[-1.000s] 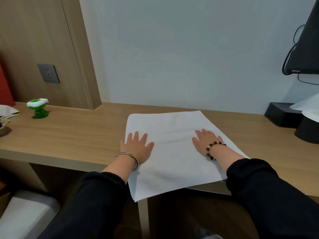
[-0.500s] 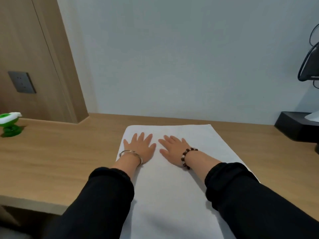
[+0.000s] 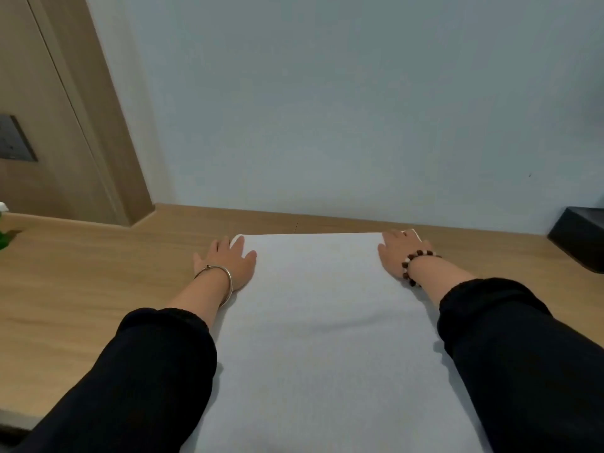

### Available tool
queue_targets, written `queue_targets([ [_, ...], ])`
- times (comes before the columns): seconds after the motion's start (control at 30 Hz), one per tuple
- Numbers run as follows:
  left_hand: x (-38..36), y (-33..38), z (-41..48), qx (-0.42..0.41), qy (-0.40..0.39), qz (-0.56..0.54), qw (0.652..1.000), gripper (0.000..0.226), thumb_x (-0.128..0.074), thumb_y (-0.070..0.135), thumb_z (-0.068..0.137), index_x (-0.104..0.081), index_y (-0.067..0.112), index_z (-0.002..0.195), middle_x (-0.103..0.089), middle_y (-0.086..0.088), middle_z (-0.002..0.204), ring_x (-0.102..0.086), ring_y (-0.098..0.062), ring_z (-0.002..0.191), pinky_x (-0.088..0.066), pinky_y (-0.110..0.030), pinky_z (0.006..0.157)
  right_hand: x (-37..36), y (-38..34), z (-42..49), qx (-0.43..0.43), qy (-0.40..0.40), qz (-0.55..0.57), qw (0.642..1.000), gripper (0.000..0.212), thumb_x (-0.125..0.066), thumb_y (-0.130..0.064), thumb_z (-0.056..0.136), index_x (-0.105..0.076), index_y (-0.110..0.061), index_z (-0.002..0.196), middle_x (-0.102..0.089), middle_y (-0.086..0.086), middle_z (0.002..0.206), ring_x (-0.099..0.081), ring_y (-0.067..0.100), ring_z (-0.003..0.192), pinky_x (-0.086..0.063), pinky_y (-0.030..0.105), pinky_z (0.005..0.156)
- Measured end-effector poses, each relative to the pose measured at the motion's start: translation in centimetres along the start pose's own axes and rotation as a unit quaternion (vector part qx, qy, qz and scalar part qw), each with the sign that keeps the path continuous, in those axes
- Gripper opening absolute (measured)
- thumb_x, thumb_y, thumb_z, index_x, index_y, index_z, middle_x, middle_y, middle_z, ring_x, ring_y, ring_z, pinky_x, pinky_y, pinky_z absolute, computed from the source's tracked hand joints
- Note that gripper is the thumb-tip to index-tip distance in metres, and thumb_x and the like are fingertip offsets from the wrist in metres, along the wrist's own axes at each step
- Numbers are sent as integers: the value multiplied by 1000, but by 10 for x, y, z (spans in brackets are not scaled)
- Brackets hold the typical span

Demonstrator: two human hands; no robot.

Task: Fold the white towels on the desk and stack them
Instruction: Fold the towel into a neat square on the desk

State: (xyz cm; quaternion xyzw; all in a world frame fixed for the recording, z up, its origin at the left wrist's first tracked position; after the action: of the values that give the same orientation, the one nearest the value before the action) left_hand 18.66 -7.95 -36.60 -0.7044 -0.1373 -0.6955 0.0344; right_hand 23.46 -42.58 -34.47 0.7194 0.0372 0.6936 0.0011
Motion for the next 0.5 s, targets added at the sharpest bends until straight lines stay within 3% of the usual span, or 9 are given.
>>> queue_targets([
  [0.13,8,-2,6,22,26,-27,999,58,-22,43,97,-20,20,149,-21,2,156,-14,-18,143,-11,-50,114,18,1,17,29,-4,-107,994,36,-35,-22,96,-45,-15,129,-46,7,136,-35,27,124,-33,40,101],
  [0.33,25,-8,30,74,52,-138,986,44,-46,34,95,-45,6,129,-49,-15,134,-46,-33,123,-37,-39,101,28,13,45,14,-49,-75,996,46,-48,-42,94,-45,-18,133,-45,7,135,-36,29,127,-35,40,100],
  [0.43,37,-5,44,65,67,-182,979,16,-58,19,89,-57,8,101,-59,-16,115,-53,-33,107,-41,-32,83,27,21,52,-2,-102,-78,992,48,-52,-50,90,-54,-14,121,-56,6,122,-49,27,118,-43,36,89],
  [0.47,43,-5,45,62,82,-192,976,5,-60,15,86,-56,11,88,-60,-13,104,-55,-31,100,-39,-30,76,26,22,52,3,-118,-72,990,40,-54,-45,90,-57,-13,114,-60,7,111,-55,26,109,-45,34,84],
  [0.5,50,-3,47,59,104,-196,973,11,-62,13,84,-53,14,78,-60,-11,96,-55,-30,93,-37,-28,71,27,21,52,13,-116,-65,991,25,-55,-35,91,-57,-15,104,-59,7,96,-58,26,96,-44,33,78],
])
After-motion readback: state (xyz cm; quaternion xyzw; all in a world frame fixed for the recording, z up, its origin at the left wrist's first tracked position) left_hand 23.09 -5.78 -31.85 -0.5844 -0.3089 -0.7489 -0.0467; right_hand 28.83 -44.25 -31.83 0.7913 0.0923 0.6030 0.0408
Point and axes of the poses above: each hand's wrist, its own z-axis towards the middle knuckle, its own x-axis out of the back of the hand, y = z × x, the point moved 10 cm from there along z, towards the middle knuckle
